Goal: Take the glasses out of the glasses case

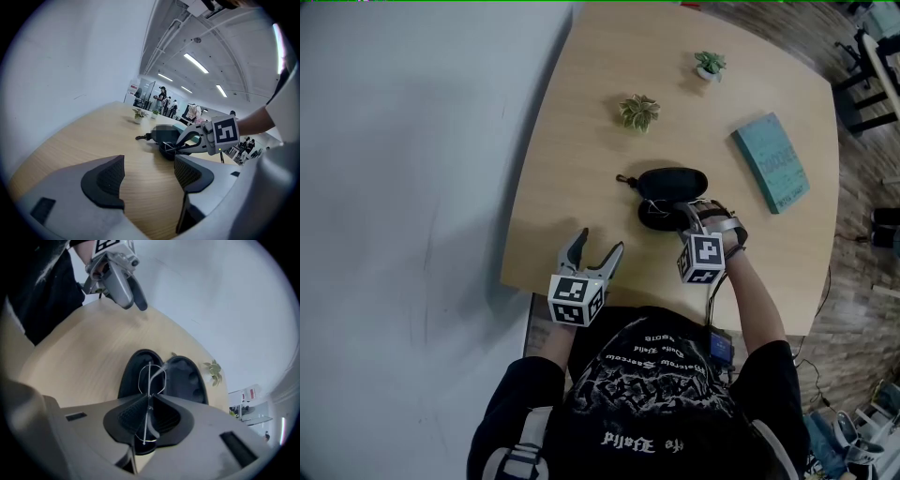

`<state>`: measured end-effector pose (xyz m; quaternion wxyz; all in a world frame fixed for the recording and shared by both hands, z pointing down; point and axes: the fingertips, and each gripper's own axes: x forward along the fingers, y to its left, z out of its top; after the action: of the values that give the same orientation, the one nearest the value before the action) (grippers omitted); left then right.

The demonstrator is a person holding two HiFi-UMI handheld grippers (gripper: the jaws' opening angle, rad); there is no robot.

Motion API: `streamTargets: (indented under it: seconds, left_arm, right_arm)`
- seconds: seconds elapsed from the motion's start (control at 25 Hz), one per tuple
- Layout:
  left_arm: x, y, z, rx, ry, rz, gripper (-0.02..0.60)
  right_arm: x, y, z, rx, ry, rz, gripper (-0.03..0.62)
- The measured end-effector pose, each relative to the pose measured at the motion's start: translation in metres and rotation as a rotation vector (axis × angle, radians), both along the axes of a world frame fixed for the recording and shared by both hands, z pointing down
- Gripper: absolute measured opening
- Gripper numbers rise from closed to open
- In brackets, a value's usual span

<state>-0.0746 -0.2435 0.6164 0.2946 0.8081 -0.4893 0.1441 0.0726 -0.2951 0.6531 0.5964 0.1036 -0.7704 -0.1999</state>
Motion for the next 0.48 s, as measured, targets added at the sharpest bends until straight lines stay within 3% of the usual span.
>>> streamTargets:
  seconds: [0.04, 0.48]
  left_arm:
    - [0.0, 0.0001, 0.0003, 0.0, 0.0, 0.0, 0.341]
    - [0.0015, 0.0016, 0.0013, -0.001, -0.001, 0.003, 0.341]
  right_arm:
    - [-0.0005, -0.0002, -0.0003, 0.004, 0.0, 0.004, 0.051]
    - [-0.0008, -0.0058, -0.0002, 0.015, -0.051, 0.047, 0.046]
